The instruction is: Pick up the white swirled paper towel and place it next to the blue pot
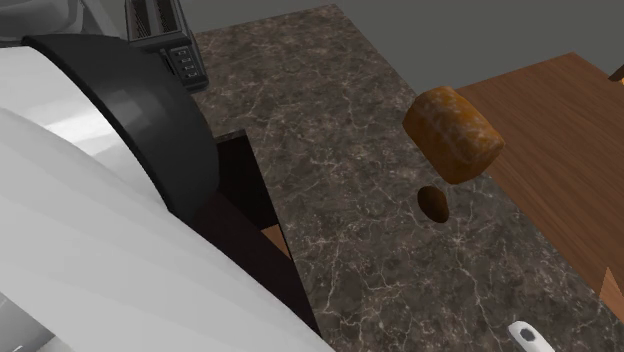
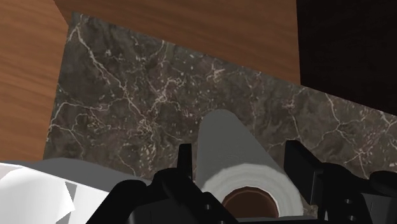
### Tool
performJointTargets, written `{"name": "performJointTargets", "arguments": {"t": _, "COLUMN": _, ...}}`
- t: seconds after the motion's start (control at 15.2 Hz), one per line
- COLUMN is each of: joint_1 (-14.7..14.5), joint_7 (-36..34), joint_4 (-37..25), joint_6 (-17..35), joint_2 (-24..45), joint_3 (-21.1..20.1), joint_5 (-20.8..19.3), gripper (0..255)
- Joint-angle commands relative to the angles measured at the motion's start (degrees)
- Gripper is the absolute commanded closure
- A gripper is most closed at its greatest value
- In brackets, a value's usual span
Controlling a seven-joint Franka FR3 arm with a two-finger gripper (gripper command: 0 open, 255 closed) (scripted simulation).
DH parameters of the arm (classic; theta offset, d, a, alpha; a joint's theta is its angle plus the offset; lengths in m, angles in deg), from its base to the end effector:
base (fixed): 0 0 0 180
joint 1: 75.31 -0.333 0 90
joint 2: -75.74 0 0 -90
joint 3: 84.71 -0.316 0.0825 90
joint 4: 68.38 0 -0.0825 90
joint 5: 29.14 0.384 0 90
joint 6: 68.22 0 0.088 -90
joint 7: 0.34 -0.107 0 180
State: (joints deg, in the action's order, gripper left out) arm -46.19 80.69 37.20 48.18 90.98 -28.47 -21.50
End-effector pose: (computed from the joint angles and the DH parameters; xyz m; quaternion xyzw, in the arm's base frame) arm 0.0913 -0.5992 0.4435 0.9970 -0.0556 -0.0466 0.0284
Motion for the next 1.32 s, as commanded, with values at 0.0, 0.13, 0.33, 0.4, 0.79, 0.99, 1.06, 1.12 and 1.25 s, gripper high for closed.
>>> {"name": "performJointTargets", "arguments": {"t": 0.0, "joint_1": 0.34, "joint_7": 0.39, "joint_4": 1.00, "joint_6": 1.45, "joint_2": 0.69, "joint_3": -0.31, "joint_5": 0.68, "gripper": 255}}
{"name": "performJointTargets", "arguments": {"t": 0.13, "joint_1": 0.62, "joint_7": 0.71, "joint_4": 1.86, "joint_6": 2.69, "joint_2": 1.31, "joint_3": -0.64, "joint_5": 1.30, "gripper": 255}}
{"name": "performJointTargets", "arguments": {"t": 0.33, "joint_1": 0.62, "joint_7": 0.71, "joint_4": 1.86, "joint_6": 2.69, "joint_2": 1.31, "joint_3": -0.64, "joint_5": 1.30, "gripper": 255}}
{"name": "performJointTargets", "arguments": {"t": 0.4, "joint_1": 0.63, "joint_7": 0.71, "joint_4": 1.86, "joint_6": 2.69, "joint_2": 1.31, "joint_3": -0.64, "joint_5": 1.30, "gripper": 255}}
{"name": "performJointTargets", "arguments": {"t": 0.79, "joint_1": 0.62, "joint_7": 0.71, "joint_4": 1.86, "joint_6": 2.69, "joint_2": 1.31, "joint_3": -0.64, "joint_5": 1.30, "gripper": 0}}
{"name": "performJointTargets", "arguments": {"t": 0.99, "joint_1": 0.62, "joint_7": 0.71, "joint_4": 1.86, "joint_6": 2.69, "joint_2": 1.31, "joint_3": -0.64, "joint_5": 1.30, "gripper": 0}}
{"name": "performJointTargets", "arguments": {"t": 1.06, "joint_1": 0.06, "joint_7": 0.09, "joint_4": 0.80, "joint_6": 1.04, "joint_2": 0.36, "joint_3": -0.19, "joint_5": 0.36, "gripper": 0}}
{"name": "performJointTargets", "arguments": {"t": 1.12, "joint_1": -0.46, "joint_7": -0.47, "joint_4": -0.34, "joint_6": -0.65, "joint_2": -0.51, "joint_3": 0.20, "joint_5": -0.49, "gripper": 0}}
{"name": "performJointTargets", "arguments": {"t": 1.25, "joint_1": -1.21, "joint_7": -1.36, "joint_4": -2.60, "joint_6": -3.74, "joint_2": -1.87, "joint_3": 0.73, "joint_5": -1.80, "gripper": 0}}
